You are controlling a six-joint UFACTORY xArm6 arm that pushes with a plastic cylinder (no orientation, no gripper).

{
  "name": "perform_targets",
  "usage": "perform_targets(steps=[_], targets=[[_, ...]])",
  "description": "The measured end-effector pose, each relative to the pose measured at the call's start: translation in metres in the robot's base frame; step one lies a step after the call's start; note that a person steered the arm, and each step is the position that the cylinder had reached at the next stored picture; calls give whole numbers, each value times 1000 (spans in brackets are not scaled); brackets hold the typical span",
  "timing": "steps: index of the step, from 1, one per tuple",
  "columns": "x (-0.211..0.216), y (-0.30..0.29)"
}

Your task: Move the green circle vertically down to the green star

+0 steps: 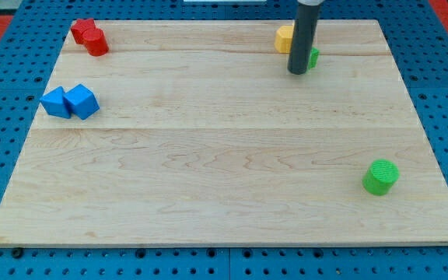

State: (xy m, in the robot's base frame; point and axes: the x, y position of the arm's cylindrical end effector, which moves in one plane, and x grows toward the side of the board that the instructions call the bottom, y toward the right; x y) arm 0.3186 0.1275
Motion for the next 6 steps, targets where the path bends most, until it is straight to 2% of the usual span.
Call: perform_targets(steps=[2,3,4,6], targets=[[-14,19],[7,56],[73,106],[218,112]])
